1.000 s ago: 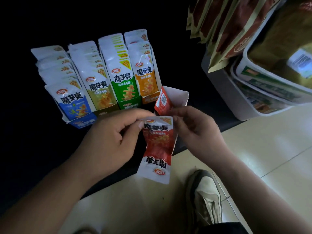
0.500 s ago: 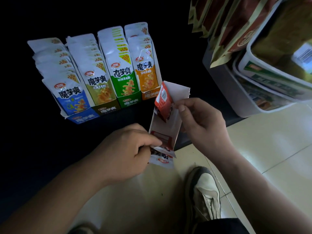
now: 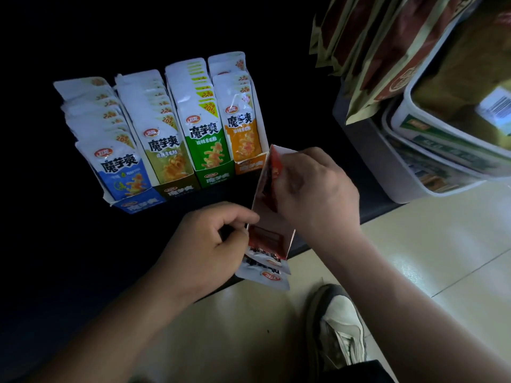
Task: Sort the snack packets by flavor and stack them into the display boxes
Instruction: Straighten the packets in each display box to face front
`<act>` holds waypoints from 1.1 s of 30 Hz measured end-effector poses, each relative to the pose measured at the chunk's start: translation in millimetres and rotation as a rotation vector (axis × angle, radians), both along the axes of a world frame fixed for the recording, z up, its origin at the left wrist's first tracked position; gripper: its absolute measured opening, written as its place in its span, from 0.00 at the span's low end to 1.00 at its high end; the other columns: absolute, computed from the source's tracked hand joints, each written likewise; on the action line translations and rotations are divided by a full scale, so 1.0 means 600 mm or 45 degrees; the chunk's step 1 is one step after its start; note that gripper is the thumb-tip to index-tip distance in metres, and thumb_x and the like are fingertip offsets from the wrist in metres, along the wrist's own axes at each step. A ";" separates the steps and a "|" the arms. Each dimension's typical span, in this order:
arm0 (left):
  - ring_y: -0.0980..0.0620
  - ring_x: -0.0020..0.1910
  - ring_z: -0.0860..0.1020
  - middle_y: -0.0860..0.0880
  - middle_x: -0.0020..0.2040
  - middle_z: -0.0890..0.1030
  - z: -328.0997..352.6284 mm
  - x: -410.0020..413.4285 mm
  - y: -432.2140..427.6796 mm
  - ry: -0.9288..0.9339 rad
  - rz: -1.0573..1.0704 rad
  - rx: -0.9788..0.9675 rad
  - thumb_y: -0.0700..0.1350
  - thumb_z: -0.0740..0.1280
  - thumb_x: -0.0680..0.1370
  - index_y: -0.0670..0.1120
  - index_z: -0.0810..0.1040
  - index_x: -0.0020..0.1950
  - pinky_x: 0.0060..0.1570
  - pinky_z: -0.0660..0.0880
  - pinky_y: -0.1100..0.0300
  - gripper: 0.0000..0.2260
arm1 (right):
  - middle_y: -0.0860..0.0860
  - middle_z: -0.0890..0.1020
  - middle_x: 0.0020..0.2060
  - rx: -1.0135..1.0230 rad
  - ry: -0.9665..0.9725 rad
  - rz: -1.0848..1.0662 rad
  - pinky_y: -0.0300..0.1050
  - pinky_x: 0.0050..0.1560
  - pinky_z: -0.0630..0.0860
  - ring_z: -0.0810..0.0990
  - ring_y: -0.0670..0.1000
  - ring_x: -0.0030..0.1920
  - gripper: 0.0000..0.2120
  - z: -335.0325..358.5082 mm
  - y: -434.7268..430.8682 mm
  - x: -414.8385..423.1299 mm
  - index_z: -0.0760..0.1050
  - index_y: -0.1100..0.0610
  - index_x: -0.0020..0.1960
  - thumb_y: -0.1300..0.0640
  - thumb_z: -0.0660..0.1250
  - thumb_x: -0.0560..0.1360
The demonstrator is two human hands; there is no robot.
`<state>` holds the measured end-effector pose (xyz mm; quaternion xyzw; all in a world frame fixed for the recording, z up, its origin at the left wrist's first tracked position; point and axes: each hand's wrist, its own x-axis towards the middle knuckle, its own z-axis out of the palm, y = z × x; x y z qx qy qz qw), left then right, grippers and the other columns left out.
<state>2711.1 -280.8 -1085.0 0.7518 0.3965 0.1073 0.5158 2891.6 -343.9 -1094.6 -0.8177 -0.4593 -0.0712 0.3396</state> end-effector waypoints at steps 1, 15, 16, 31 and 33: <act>0.52 0.40 0.83 0.63 0.49 0.83 -0.003 -0.001 -0.001 0.007 0.000 0.001 0.38 0.68 0.80 0.59 0.86 0.55 0.42 0.80 0.61 0.16 | 0.47 0.82 0.47 0.008 -0.035 -0.002 0.46 0.32 0.76 0.82 0.54 0.41 0.11 0.000 -0.006 0.005 0.84 0.49 0.57 0.54 0.71 0.75; 0.64 0.47 0.82 0.60 0.47 0.85 0.023 0.017 -0.005 -0.003 0.079 -0.140 0.44 0.69 0.81 0.58 0.85 0.57 0.40 0.75 0.73 0.10 | 0.51 0.87 0.52 0.276 1.385 -0.014 0.50 0.56 0.84 0.87 0.51 0.53 0.15 0.046 -0.053 0.011 0.79 0.54 0.67 0.63 0.64 0.83; 0.64 0.49 0.82 0.61 0.49 0.84 0.030 0.021 -0.007 -0.010 0.044 -0.173 0.45 0.70 0.81 0.58 0.84 0.58 0.41 0.76 0.72 0.10 | 0.53 0.88 0.52 0.331 1.528 0.000 0.51 0.56 0.84 0.87 0.52 0.55 0.13 0.061 -0.063 0.011 0.80 0.56 0.65 0.63 0.61 0.85; 0.54 0.44 0.85 0.51 0.46 0.88 0.089 0.024 -0.002 -0.368 0.407 -0.371 0.47 0.71 0.80 0.55 0.84 0.54 0.44 0.77 0.51 0.05 | 0.62 0.86 0.50 0.253 1.930 -0.045 0.62 0.55 0.84 0.86 0.61 0.50 0.07 0.096 -0.076 -0.017 0.77 0.62 0.56 0.58 0.65 0.84; 0.60 0.34 0.81 0.52 0.40 0.86 0.095 0.010 0.012 -0.279 0.325 -0.086 0.48 0.70 0.81 0.58 0.83 0.53 0.42 0.74 0.58 0.05 | 0.55 0.87 0.45 0.114 1.718 -0.112 0.53 0.45 0.86 0.86 0.57 0.45 0.04 0.077 -0.081 -0.015 0.79 0.59 0.54 0.59 0.66 0.83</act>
